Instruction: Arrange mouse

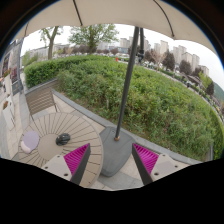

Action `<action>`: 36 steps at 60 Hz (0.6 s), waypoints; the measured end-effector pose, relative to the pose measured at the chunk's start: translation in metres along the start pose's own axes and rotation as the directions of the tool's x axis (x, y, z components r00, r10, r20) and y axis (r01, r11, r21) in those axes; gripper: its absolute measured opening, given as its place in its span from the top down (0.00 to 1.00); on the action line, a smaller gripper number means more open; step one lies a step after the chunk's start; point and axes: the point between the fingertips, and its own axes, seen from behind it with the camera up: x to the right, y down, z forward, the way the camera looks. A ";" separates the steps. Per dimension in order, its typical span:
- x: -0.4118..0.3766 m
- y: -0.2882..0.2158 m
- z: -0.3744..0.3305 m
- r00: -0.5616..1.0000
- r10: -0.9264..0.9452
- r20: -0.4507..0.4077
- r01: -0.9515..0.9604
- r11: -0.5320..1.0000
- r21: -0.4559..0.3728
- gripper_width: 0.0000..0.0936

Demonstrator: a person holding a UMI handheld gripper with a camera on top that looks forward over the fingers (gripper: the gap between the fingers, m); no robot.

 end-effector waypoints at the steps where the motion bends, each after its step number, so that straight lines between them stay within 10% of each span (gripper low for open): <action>1: 0.000 0.004 0.002 1.000 -0.001 0.001 0.001 1.000 0.002 0.09; 36: -0.171 0.053 -0.022 0.980 -0.056 0.194 0.059 0.998 -0.010 0.09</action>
